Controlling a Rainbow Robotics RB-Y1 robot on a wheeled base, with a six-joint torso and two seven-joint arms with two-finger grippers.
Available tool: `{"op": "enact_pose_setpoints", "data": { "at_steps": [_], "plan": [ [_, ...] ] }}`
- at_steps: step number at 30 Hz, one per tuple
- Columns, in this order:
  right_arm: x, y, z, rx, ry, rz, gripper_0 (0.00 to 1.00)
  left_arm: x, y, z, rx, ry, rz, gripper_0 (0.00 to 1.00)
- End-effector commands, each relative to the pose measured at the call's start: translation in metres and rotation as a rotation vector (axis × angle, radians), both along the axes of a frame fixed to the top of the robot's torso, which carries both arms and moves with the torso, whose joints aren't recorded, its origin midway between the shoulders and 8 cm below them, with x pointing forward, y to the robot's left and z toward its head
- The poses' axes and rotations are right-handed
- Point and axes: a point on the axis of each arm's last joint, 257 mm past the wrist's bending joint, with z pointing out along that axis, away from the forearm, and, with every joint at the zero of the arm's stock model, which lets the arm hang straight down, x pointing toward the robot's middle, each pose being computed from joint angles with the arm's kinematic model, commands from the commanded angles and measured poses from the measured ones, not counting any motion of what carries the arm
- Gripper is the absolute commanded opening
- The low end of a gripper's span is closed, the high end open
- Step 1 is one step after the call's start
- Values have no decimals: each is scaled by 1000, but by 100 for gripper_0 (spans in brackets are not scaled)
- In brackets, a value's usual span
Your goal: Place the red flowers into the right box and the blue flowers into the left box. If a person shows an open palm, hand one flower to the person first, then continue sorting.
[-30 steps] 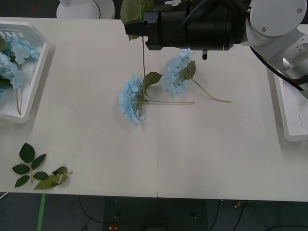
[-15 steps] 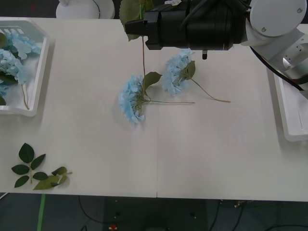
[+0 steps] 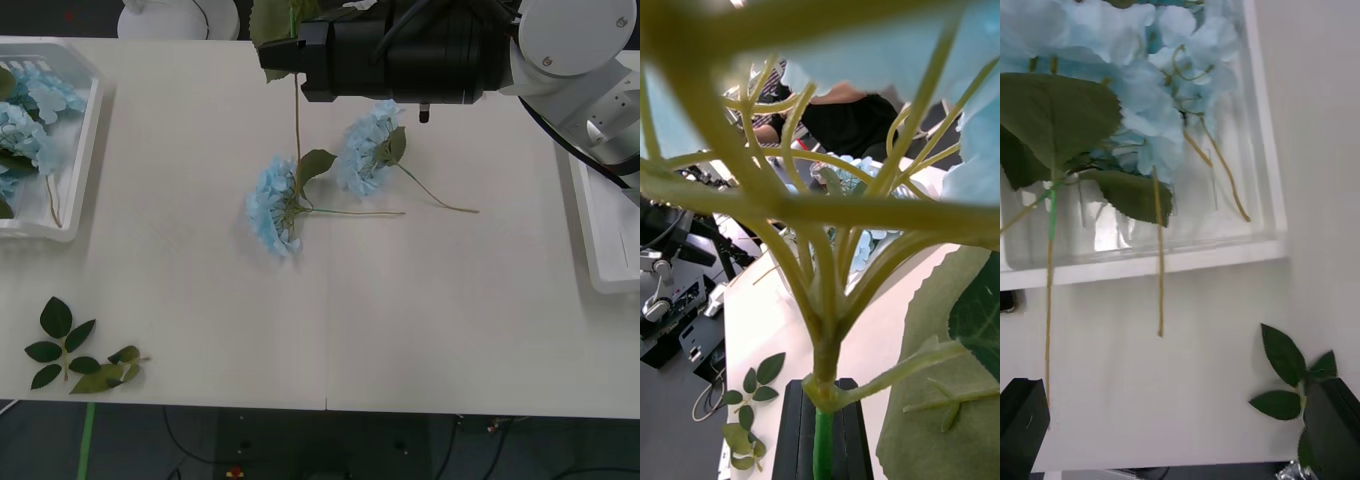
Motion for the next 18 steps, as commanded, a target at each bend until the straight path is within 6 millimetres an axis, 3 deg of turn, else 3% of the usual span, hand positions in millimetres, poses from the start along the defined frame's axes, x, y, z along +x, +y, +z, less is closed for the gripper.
{"op": "enact_pose_setpoints", "data": {
  "at_steps": [1, 4, 5, 9, 13, 15, 18],
  "plan": [
    [-14, 25, 29, 34, -28, 44, 0, 11, -73, -9, -147, -44, -97, 100],
    [-14, 25, 29, 33, -28, 42, 0, 12, -117, -24, -222, -44, -158, 100],
    [-14, 25, 29, 33, -28, 42, 0, 12, -141, -32, -249, -37, -197, 100],
    [-14, 25, 30, 35, -30, 42, 0, 15, -208, -33, -333, -62, -299, 100],
    [-14, 25, 29, 33, -28, 42, 0, 16, -263, -21, -467, -102, -363, 100],
    [-14, 25, 27, 30, -28, 42, 0, 17, -299, -4, -581, -143, -393, 100],
    [-14, 25, 24, 23, -29, 41, 0, 16, -338, 11, -673, -201, -429, 100]
  ]
}}
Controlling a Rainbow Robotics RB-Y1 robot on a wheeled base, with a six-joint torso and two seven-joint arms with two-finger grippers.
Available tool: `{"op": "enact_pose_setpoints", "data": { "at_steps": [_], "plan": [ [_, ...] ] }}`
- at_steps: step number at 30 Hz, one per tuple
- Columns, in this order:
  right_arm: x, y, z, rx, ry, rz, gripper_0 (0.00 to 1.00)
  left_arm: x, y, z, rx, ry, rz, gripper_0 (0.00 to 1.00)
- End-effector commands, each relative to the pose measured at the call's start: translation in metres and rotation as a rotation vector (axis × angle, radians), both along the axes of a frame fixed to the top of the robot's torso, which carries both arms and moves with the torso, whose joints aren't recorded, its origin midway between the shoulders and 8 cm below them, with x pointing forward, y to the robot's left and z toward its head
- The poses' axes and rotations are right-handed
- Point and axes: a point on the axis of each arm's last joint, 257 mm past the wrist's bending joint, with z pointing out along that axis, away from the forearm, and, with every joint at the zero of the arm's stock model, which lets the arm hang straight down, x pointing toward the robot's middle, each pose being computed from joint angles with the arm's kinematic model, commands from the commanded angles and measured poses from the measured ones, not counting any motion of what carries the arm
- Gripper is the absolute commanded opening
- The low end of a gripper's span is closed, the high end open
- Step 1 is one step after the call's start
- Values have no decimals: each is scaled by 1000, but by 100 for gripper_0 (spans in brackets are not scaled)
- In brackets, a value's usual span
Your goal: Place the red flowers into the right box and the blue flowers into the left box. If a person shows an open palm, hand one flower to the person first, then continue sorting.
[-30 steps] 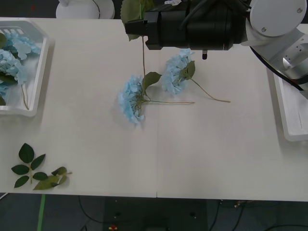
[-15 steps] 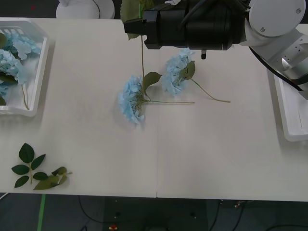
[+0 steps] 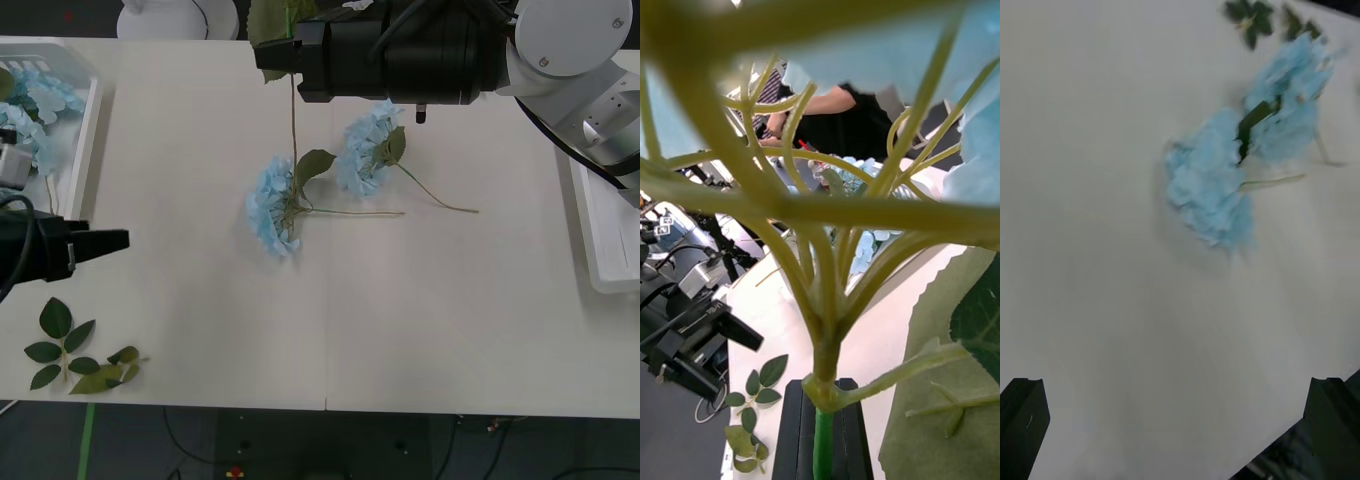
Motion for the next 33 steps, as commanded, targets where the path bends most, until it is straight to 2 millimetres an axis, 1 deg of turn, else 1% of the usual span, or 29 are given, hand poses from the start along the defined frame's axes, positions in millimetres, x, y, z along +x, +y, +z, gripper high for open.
{"op": "enact_pose_setpoints", "data": {
  "at_steps": [1, 2, 7, 8, 11, 14, 15, 19, 21, 22, 23, 25, 27, 30, 33],
  "plan": [
    [-12, 23, 22, 16, -30, 37, 0, 0, -74, 42, -210, -59, -46, 100],
    [-12, 23, 21, 14, -28, 36, 0, 1, -88, 47, -250, -75, -53, 100],
    [-12, 23, 19, 10, -26, 35, 0, 2, -137, 66, -376, -114, -100, 100],
    [-12, 23, 19, 10, -26, 35, 0, 2, -142, 67, -384, -118, -105, 100],
    [-11, 22, 19, 9, -26, 34, 0, 2, -168, 78, -439, -132, -134, 100],
    [-11, 22, 19, 8, -27, 34, 0, 2, -188, 84, -481, -134, -153, 100],
    [-10, 22, 18, 7, -27, 32, 0, 3, -197, 87, -504, -135, -158, 100],
    [-9, 21, 18, 6, -30, 28, 0, 19, -214, 90, -542, -168, -132, 100],
    [-8, 21, 17, 2, -33, 27, 0, 26, -224, 85, -542, -161, -134, 100],
    [-8, 21, 17, 2, -33, 27, 0, 26, -224, 85, -542, -161, -134, 100],
    [-8, 21, 17, 2, -32, 26, 0, 35, -232, 85, -550, -176, -119, 100],
    [-8, 21, 17, 2, -33, 27, 0, 43, -236, 85, -578, -188, -92, 100],
    [-8, 20, 17, 1, -34, 25, 0, 49, -241, 81, -596, -180, -77, 100],
    [-8, 20, 17, 0, -34, 24, 0, 60, -252, 76, -599, -172, -72, 100],
    [-6, 19, 16, -4, -37, 20, 0, 69, -262, 76, -622, -173, -60, 100]
  ]
}}
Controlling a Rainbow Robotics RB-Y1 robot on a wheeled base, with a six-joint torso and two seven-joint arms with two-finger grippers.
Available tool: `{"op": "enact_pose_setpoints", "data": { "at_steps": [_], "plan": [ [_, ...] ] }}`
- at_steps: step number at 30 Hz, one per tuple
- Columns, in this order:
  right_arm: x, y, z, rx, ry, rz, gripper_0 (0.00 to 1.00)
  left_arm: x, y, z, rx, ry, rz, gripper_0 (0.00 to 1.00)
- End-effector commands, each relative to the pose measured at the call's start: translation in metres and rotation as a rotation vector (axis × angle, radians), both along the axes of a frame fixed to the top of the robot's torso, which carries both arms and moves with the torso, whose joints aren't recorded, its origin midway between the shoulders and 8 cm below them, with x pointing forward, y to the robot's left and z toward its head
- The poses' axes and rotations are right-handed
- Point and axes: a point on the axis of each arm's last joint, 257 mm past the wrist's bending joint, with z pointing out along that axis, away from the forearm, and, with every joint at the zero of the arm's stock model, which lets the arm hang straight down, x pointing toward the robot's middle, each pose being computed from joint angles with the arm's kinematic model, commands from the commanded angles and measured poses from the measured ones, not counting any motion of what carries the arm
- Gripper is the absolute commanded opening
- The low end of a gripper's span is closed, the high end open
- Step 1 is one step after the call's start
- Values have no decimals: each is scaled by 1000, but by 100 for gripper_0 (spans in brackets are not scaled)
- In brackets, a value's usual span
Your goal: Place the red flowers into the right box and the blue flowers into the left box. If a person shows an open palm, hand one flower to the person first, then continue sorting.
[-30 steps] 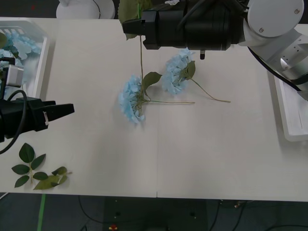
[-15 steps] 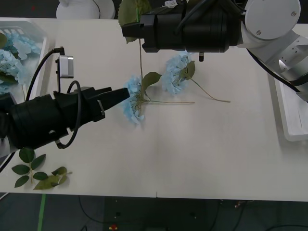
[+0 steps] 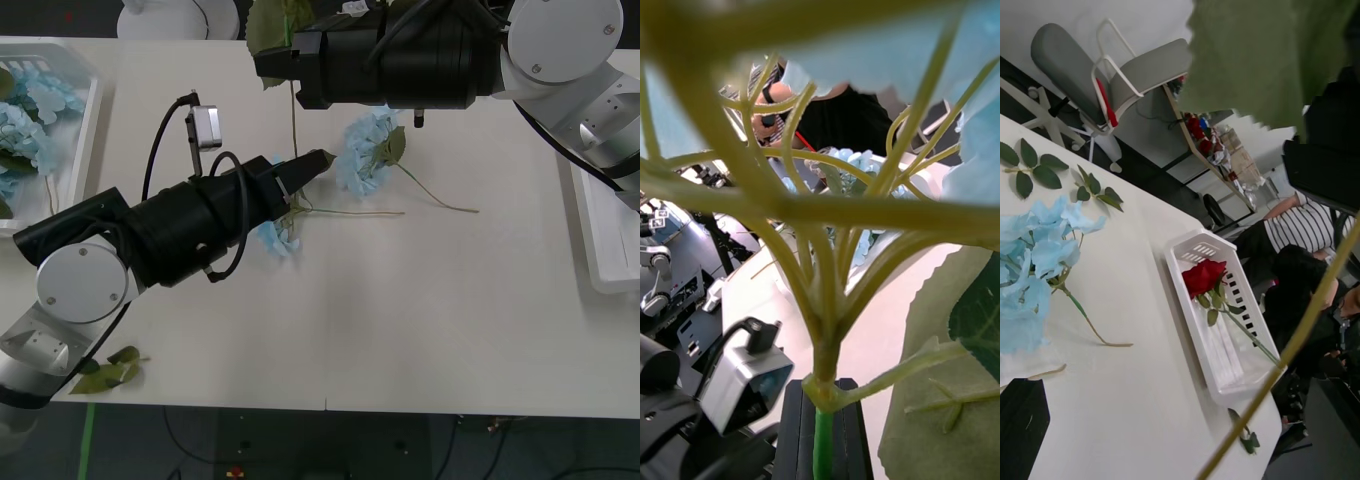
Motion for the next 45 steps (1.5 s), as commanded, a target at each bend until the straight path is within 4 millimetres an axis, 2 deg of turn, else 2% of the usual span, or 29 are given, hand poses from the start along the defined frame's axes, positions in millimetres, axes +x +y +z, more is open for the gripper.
{"op": "enact_pose_setpoints", "data": {
  "at_steps": [1, 6, 13, 20, 21, 23, 24, 25, 26, 37, 45],
  "plan": [
    [-7, 17, 25, 17, -35, 22, 0, 11, -29, 22, -72, -14, -10, 100],
    [-3, 15, 22, 7, -43, 11, 0, 12, -43, 32, -166, 7, -6, 100],
    [2, 13, 21, 3, -45, 0, 0, 13, -48, 35, -186, 19, -14, 100],
    [2, 13, 21, 2, -46, -1, 0, 34, -50, 37, -202, 10, 28, 99],
    [2, 13, 21, 2, -46, -1, 0, 37, -49, 37, -200, 6, 35, 90],
    [2, 13, 21, 3, -47, -2, 0, 39, -48, 36, -190, 1, 40, 58],
    [2, 13, 21, 3, -47, -2, 0, 39, -48, 36, -185, -2, 40, 37],
    [2, 13, 21, 3, -47, -2, 0, 40, -46, 36, -183, -2, 40, 10],
    [2, 13, 21, 3, -47, -2, 0, 40, -47, 35, -182, -2, 39, 1],
    [2, 13, 22, 3, -48, -3, 0, 38, -49, 36, -170, -11, 33, 0],
    [5, 10, 21, -3, -60, -12, 0, 42, -43, 37, -171, -22, 53, 0]
  ]
}}
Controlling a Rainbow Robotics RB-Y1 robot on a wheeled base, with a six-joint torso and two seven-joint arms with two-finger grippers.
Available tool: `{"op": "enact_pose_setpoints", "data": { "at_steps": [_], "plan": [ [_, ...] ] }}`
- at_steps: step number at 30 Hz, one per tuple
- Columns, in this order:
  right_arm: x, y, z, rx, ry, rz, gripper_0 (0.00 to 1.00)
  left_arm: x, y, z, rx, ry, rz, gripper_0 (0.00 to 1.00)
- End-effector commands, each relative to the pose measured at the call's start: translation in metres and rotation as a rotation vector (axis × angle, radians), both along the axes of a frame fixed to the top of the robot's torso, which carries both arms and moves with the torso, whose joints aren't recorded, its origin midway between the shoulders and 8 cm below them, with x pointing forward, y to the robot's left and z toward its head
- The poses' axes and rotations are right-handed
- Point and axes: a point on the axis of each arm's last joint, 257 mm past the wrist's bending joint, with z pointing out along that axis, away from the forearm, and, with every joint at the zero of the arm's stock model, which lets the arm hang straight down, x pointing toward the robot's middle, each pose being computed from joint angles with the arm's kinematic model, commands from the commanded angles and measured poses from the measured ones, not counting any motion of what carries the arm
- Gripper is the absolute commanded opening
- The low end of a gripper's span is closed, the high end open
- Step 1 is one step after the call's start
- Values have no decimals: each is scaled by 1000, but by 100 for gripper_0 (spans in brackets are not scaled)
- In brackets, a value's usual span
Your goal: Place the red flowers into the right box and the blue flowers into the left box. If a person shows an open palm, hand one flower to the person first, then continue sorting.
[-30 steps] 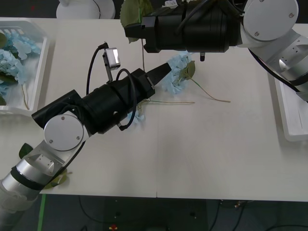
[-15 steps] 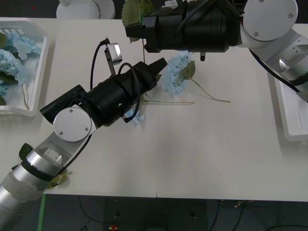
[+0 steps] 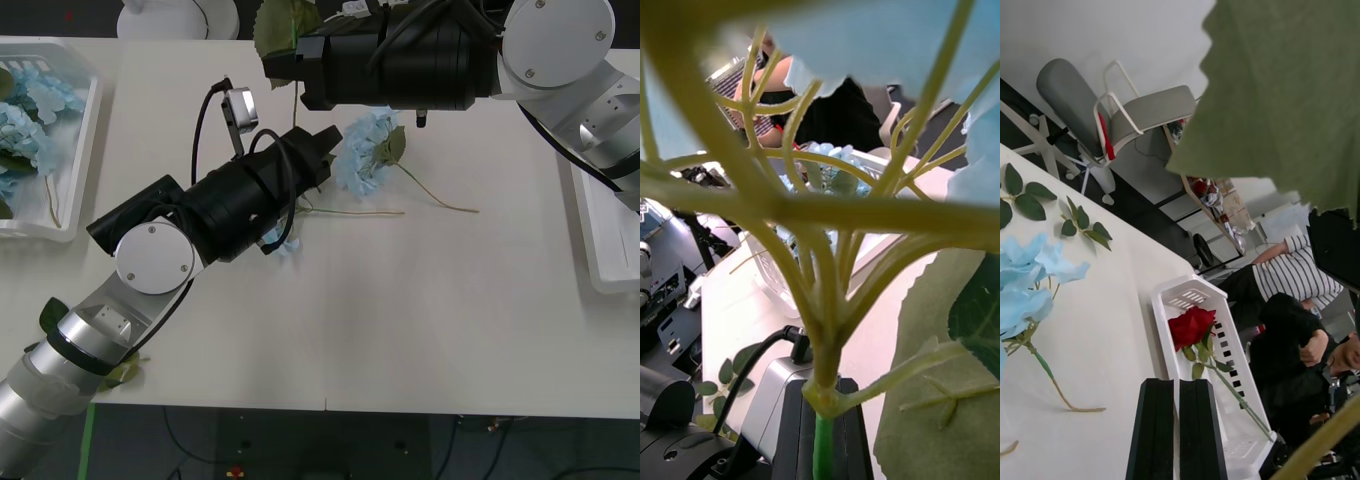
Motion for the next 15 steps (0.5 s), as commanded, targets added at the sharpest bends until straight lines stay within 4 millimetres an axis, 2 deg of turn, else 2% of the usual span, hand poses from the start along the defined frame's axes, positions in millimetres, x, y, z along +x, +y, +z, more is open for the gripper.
{"op": "enact_pose_setpoints", "data": {
  "at_steps": [1, 2, 3, 6, 9, 15],
  "plan": [
    [-7, 15, 29, 17, -44, 22, 7, 1, -7, 24, -33, -31, -5, 0],
    [-6, 15, 30, 10, -57, 19, 32, 2, -6, 24, -34, -31, -3, 0],
    [-4, 13, 29, 5, -63, 15, 48, 2, -5, 25, -38, -34, 2, 0],
    [-4, 13, 32, 5, -64, 13, 72, 3, -3, 27, -41, -38, 9, 0],
    [-2, 11, 34, 2, -70, 9, 81, 5, -1, 28, -43, -42, 16, 0],
    [-1, 8, 35, -3, -77, 6, 88, 8, 5, 30, -39, -54, 34, 0]
  ]
}}
